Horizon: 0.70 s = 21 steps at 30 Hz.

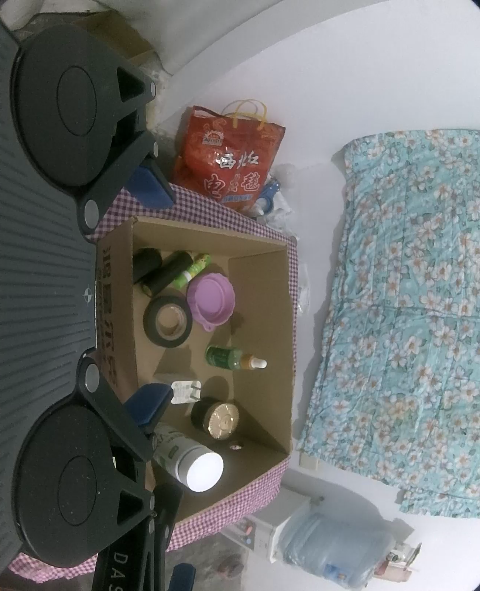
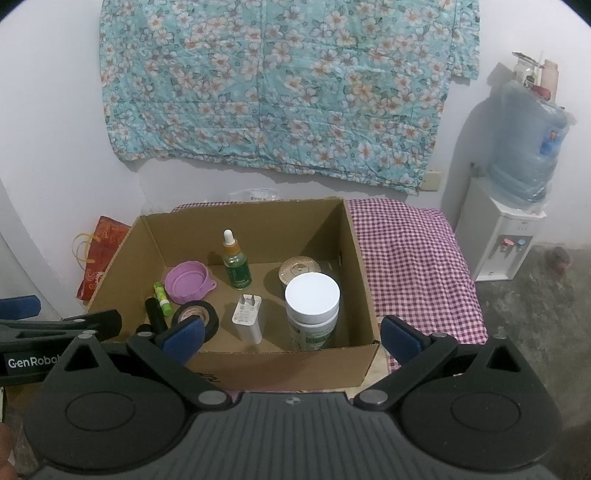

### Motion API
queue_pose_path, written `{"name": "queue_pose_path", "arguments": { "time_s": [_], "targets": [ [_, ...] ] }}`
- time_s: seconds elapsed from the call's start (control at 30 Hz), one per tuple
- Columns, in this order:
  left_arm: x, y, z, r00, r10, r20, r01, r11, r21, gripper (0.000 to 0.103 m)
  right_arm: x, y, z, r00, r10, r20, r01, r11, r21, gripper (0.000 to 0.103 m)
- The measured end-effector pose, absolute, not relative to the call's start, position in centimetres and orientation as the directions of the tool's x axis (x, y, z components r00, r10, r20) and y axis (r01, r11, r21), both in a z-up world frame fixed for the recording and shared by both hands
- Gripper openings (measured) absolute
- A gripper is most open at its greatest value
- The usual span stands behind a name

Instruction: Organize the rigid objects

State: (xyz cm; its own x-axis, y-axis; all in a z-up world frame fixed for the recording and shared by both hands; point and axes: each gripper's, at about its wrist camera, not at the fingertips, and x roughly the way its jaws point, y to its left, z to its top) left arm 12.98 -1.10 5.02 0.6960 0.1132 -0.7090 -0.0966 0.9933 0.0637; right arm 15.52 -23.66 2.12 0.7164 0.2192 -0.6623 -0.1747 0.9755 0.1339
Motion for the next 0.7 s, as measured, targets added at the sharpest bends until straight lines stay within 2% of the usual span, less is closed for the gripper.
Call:
{"name": "queue_pose_path", "arguments": {
  "time_s": [0.7],
  "targets": [
    [12.97,-1.21,5.06,0.695,0.115,-0.710,-0.100,0.993,0.063,0.101,15.51,-23.72,2.11,0.716,0.220,-0.662,-0.176,0.975,0.133,0.103]
  ]
}}
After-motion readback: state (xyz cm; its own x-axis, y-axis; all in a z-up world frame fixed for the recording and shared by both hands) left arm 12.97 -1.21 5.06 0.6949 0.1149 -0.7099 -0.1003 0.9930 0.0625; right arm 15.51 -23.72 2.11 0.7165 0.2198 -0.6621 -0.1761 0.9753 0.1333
